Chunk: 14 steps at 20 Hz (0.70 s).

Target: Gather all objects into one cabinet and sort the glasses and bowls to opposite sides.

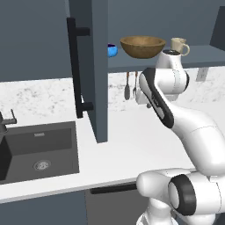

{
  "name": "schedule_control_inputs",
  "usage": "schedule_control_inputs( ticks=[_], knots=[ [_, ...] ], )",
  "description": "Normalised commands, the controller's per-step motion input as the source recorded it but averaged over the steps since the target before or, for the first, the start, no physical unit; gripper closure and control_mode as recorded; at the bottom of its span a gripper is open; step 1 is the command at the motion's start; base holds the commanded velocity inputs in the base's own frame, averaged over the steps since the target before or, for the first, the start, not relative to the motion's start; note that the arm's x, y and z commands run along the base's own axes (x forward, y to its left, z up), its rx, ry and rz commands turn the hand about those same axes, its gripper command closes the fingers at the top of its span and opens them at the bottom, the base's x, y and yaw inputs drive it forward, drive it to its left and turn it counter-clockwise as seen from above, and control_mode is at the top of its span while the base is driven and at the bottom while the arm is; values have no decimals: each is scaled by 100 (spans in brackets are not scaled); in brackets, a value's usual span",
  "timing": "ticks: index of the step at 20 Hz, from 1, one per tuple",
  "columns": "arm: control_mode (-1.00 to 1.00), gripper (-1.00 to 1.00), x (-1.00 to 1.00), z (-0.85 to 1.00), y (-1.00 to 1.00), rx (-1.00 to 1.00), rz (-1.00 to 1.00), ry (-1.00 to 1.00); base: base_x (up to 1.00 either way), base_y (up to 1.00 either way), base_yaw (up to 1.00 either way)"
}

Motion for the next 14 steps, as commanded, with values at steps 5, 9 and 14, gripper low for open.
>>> schedule_control_inputs(
  ticks=[5,9,14],
  knots=[
    [-100,-100,-28,0,0,0,-1,0,0,0,0],
    [-100,-100,-95,0,0,0,-6,0,0,0,0],
    [-100,-100,-100,0,0,0,-5,0,0,0,0]
  ],
)
